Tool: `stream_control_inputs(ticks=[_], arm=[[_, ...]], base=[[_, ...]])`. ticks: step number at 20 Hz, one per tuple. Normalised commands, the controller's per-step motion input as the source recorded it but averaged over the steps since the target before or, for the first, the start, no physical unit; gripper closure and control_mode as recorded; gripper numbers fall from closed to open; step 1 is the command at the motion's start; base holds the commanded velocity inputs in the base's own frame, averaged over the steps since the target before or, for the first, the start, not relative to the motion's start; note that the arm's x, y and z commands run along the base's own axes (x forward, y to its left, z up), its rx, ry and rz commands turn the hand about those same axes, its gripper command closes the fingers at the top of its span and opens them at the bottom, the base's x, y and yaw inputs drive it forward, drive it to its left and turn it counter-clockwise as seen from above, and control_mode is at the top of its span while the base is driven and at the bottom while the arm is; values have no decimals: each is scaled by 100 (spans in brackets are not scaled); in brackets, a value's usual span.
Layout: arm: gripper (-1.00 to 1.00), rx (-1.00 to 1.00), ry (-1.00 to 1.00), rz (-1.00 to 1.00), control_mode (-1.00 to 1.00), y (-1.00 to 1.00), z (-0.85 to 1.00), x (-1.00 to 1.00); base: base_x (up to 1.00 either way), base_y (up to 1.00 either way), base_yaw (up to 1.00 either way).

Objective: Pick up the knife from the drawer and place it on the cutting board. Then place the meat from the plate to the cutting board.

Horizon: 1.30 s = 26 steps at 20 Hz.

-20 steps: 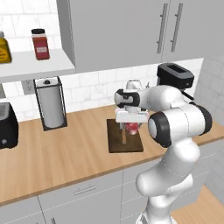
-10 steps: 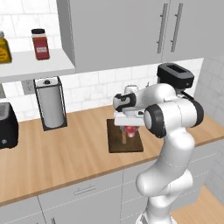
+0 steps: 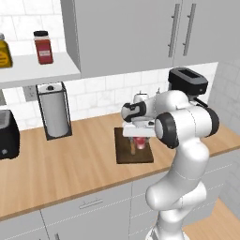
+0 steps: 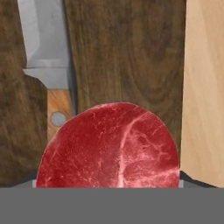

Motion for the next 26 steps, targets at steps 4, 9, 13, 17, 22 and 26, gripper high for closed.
stream_control_inputs(ticks=[4, 9, 13, 17, 22, 26], arm=[[-100, 0, 0, 0, -100, -1, -1, 0], [-100, 0, -4, 0, -100, -12, 25, -4], [-100, 0, -11, 0, -100, -14, 73, -42], [-100, 0, -20, 0, -100, -15, 94, -92], [-100, 0, -25, 0, -100, -16, 85, -100], [-100, 0, -22, 0, -100, -18, 73, -100]], base=[[0, 0, 0], [0, 0, 0], [0, 0, 0], [0, 0, 0], [0, 0, 0], [0, 0, 0]])
